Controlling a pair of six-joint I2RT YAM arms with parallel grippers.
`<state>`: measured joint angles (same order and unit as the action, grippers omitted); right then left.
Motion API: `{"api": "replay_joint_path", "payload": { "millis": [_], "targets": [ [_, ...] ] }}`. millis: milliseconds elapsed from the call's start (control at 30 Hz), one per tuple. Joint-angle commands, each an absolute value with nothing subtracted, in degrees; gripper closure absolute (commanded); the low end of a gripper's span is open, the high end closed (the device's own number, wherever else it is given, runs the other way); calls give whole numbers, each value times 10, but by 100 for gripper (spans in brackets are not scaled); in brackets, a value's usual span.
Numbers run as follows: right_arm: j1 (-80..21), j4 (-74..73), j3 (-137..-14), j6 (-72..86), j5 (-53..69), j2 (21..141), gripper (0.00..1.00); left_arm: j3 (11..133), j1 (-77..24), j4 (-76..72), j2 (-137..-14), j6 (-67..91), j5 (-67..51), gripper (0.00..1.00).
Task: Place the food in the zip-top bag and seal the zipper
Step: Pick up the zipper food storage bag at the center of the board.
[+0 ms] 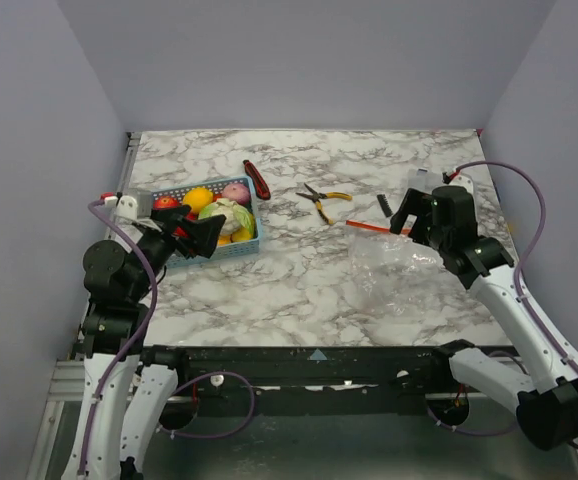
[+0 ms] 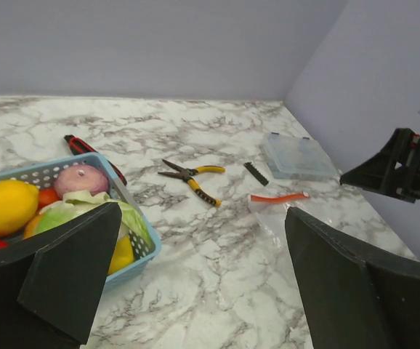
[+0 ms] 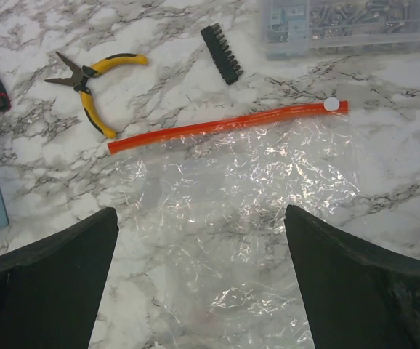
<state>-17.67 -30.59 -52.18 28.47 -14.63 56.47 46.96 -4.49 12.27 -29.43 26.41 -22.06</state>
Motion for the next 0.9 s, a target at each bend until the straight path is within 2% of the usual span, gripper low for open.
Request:
{"api": "replay_joint_path", "payload": {
  "millis": [0, 67, 200, 233, 467, 733, 800, 867],
  "targets": [
    [-179, -314, -545, 280, -131, 601, 0, 451, -80, 110, -305, 278, -258, 2],
    [-179, -304, -547, 284, -111, 620, 0, 436, -92, 94, -306, 296, -264, 2],
    [-193, -258, -544, 263, 13, 673, 0, 384, -111, 34, -305, 380, -298, 2],
    [-207, -254, -546, 261, 7, 688, 0, 373, -119, 22, -307, 402, -306, 2],
    [-316, -215, -557, 239, -77, 786, 1, 366, -197, 49, -321, 427, -311, 2],
    [-369, -158, -577, 219, -240, 921, 3, 400, -207, 109, -348, 385, -307, 1],
    [-373, -148, -584, 217, -285, 954, 8, 416, -207, 123, -362, 363, -304, 2],
    [-380, -144, -588, 214, -330, 972, 20, 437, -207, 141, -380, 342, -288, 2]
  ]
}}
